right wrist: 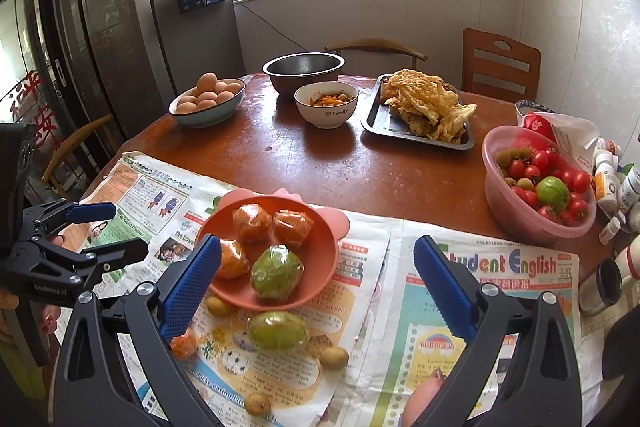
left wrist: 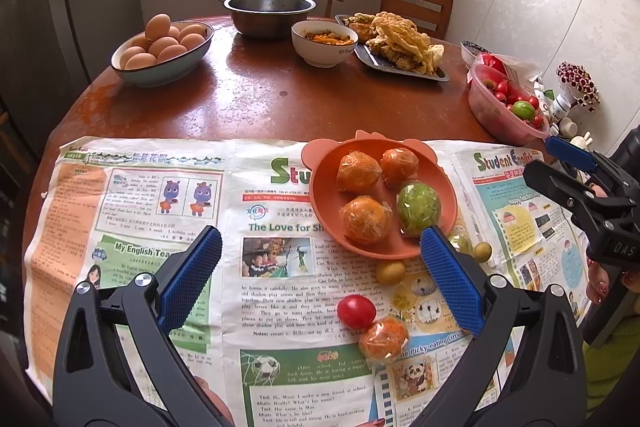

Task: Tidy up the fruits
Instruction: 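Withdraw both open tools from the plate, then move the left tool to a loose wrapped orange while the right tool approaches a brown kiwi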

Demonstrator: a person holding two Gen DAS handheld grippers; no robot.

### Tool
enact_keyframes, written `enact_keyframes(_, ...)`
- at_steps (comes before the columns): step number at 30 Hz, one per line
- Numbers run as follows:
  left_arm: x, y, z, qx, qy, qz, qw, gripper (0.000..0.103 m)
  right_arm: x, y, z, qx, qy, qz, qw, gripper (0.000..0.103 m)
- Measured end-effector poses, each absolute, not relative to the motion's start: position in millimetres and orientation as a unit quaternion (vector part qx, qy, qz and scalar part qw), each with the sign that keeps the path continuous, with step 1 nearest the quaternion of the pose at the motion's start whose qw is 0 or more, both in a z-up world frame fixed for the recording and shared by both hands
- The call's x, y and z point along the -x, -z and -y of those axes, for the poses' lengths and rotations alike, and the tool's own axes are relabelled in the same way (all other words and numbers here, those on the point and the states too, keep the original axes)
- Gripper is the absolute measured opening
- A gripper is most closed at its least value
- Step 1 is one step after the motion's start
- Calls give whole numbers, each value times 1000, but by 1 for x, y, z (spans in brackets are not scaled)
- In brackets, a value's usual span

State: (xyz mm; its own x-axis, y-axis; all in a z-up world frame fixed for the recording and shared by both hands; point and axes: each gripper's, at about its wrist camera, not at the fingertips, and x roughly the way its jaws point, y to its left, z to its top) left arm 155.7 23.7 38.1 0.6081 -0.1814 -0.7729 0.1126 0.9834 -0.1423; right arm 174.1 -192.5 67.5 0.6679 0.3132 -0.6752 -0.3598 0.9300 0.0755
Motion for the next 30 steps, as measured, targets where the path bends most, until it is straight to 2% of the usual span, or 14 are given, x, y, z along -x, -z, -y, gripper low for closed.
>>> enact_keyframes(30, -107, -22, -10, 32, 92, -440, 893, 94, -99, -32, 196, 53, -182, -377, 906, 99)
